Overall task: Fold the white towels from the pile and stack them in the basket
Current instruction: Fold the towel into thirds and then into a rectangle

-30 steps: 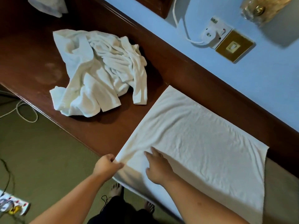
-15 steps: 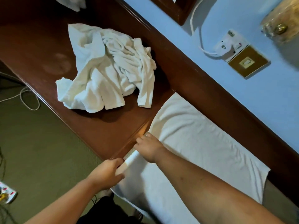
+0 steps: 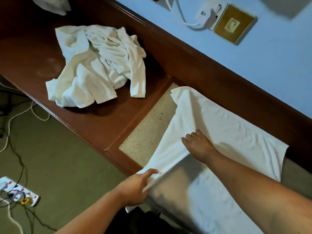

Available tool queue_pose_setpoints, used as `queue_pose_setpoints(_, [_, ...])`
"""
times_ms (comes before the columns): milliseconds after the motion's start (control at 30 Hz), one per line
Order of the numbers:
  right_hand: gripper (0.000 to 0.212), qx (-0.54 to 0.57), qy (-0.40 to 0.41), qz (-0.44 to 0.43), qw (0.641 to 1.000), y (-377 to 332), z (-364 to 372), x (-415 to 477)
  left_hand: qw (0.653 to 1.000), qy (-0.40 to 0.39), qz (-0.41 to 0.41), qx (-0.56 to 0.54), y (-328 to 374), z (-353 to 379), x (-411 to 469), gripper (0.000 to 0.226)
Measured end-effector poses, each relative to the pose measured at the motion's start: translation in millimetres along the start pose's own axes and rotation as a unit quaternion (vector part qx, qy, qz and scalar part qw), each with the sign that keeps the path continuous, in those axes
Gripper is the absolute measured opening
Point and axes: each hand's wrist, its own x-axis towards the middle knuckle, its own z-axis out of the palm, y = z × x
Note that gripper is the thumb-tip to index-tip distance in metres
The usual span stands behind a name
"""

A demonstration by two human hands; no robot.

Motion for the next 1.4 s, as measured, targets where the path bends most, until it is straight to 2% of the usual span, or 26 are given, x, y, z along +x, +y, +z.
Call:
queue_pose_setpoints(100, [0.048, 0.014, 0.022, 0.046, 0.999, 8, 40, -44, 0.999, -0.035, 0.023, 0.017, 36, 47, 6, 0.071])
queue_pose_setpoints(167, [0.052, 0.017, 0.016, 0.099, 0.995, 13, 66, -79, 0.993, -0.118, 0.021, 0.006, 64, 86, 9, 0.075])
queue_pose_setpoints(233, [0.059, 0.044, -0.025, 0.172, 0.984, 13, 89, -122, 0.980, -0.195, 0.039, 0.029, 88, 118, 10, 0.071])
queue_pose_setpoints(300, [0.057, 0.089, -0.080, 0.245, 0.962, 9, 101, -163, 0.971, -0.200, 0.096, 0.094, 99, 136, 8, 0.064])
queue_pose_setpoints(333, [0.053, 0.111, -0.112, 0.267, 0.951, 6, 103, -179, 0.974, -0.151, 0.119, 0.122, 97, 139, 6, 0.060])
queue_pose_setpoints(400, [0.045, 0.174, -0.147, 0.310, 0.923, -7, 103, -209, 0.980, 0.012, 0.120, 0.158, 84, 135, 5, 0.052])
queue_pose_setpoints(467, [0.031, 0.277, -0.123, 0.356, 0.884, -32, 94, -231, 0.969, 0.185, 0.040, 0.158, 60, 120, 5, 0.046])
queue_pose_setpoints(500, [0.021, 0.341, -0.091, 0.377, 0.856, -49, 85, -241, 0.962, 0.234, -0.021, 0.143, 51, 111, 3, 0.045])
queue_pose_setpoints(567, [0.006, 0.467, -0.061, 0.412, 0.780, -89, 61, -263, 0.957, 0.238, -0.135, 0.094, 45, 100, 3, 0.035])
queue_pose_setpoints(633, [0.030, 0.549, -0.113, 0.442, 0.701, -137, 44, -274, 0.960, 0.198, -0.176, 0.095, 51, 103, 3, 0.022])
queue_pose_setpoints(700, [0.040, 0.618, -0.202, 0.450, 0.613, -183, 33, -272, 0.955, 0.195, -0.214, 0.059, 56, 118, 1, 0.029])
queue_pose_setpoints(733, [0.036, 0.660, -0.244, 0.462, 0.540, -203, 28, -267, 0.946, 0.211, -0.247, 0.006, 58, 125, 0, 0.037])
queue_pose_setpoints(767, [0.030, 0.705, -0.267, 0.478, 0.450, -217, 25, -261, 0.930, 0.228, -0.280, -0.062, 57, 130, 0, 0.045])
queue_pose_setpoints(800, [0.034, 0.742, -0.266, 0.504, 0.352, -226, 24, -255, 0.915, 0.237, -0.303, -0.122, 57, 134, 0, 0.053])
queue_pose_setpoints(833, [0.042, 0.765, -0.249, 0.524, 0.280, -229, 24, -249, 0.907, 0.230, -0.314, -0.164, 54, 135, 1, 0.057])
queue_pose_setpoints(867, [0.045, 0.779, -0.226, 0.534, 0.239, -230, 25, -245, 0.905, 0.208, -0.323, -0.182, 50, 134, 0, 0.056])
queue_pose_setpoints(900, [0.046, 0.787, -0.207, 0.539, 0.216, -231, 26, -241, 0.913, 0.175, -0.321, -0.180, 44, 131, -1, 0.051])
queue_pose_setpoints(967, [0.050, 0.784, -0.188, 0.550, 0.218, -238, 24, -234, 0.941, 0.083, -0.293, -0.144, 37, 122, -9, 0.031])
queue_pose_setpoints(1033, [0.062, 0.753, -0.184, 0.571, 0.271, -250, 16, -226, 0.964, 0.024, -0.249, -0.090, 28, 109, -16, 0.016])
queue_pose_setpoints(1067, [0.067, 0.737, -0.170, 0.581, 0.301, -256, 14, -223, 0.969, 0.010, -0.232, -0.084, 25, 102, -19, 0.017])
queue_pose_setpoints(1100, [0.065, 0.728, -0.156, 0.588, 0.314, -260, 8, -221, 0.969, -0.005, -0.225, -0.099, 23, 95, -22, 0.022])
queue_pose_setpoints(1167, [0.050, 0.728, -0.133, 0.591, 0.321, -266, 0, -222, 0.969, -0.032, -0.210, -0.129, 15, 89, -29, 0.041])
queue_pose_setpoints(1233, [0.043, 0.715, -0.098, 0.617, 0.314, -277, -8, -225, 0.973, -0.042, -0.198, -0.111, 4, 89, -39, 0.049])
queue_pose_setpoints(1300, [0.028, 0.700, -0.051, 0.641, 0.310, -289, -24, -230, 0.978, -0.025, -0.190, -0.084, 0, 89, -50, 0.037])
queue_pose_setpoints(1400, [0.018, 0.682, -0.033, 0.638, 0.356, -308, -42, -234, 0.984, 0.017, -0.171, -0.057, -3, 84, -63, 0.026])
